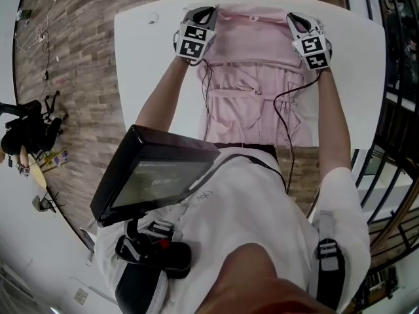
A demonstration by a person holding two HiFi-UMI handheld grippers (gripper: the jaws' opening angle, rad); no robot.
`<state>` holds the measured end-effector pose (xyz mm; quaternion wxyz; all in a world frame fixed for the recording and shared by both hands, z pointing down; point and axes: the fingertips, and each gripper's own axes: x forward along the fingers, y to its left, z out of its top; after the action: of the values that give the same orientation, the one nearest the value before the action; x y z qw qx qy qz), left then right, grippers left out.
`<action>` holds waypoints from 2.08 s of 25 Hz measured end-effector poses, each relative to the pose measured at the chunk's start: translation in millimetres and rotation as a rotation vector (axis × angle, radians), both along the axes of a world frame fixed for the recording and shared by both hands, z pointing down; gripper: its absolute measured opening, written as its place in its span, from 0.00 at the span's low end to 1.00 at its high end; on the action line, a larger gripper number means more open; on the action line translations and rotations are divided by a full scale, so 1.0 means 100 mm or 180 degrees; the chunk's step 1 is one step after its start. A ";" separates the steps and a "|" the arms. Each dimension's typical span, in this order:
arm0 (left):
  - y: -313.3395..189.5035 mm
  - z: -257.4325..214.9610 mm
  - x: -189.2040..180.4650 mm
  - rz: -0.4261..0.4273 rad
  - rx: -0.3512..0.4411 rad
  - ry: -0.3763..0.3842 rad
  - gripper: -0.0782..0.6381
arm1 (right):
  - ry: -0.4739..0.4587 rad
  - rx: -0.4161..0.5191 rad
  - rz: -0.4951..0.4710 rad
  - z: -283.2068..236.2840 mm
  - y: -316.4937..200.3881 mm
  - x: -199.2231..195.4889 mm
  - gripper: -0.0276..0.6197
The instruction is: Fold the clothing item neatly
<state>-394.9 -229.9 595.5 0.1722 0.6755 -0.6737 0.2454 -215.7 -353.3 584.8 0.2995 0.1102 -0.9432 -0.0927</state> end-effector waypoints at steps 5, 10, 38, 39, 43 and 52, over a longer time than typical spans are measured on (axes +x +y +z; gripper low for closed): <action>0.40 0.41 0.14 -0.0037 -0.0171 -0.0002 0.13 | 0.0237 0.0036 -0.0160 0.32 0.35 0.20 0.08; 0.71 0.62 -0.03 -0.0235 -0.0403 0.0155 0.15 | 0.0516 -0.0089 -0.0102 0.66 0.39 0.38 0.17; 0.40 0.81 0.63 0.0551 -0.1005 0.0497 0.15 | 0.0491 -0.0295 0.0687 0.47 0.11 0.34 0.07; 0.38 0.72 0.64 0.0499 -0.0895 0.0516 0.15 | 0.0366 -0.0384 0.0643 0.40 0.18 0.32 0.07; 0.34 0.43 0.62 0.0265 -0.0462 0.0585 0.15 | 0.0334 -0.0631 0.0430 0.45 0.44 0.26 0.07; 0.38 0.77 0.43 -0.0069 -0.0647 0.0600 0.15 | 0.0632 -0.0596 0.0485 0.80 0.43 0.26 0.07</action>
<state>-352.2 -191.9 672.6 0.3048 0.6673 -0.6335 0.2459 -190.0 -310.7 665.2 0.4063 0.1433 -0.9024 0.0081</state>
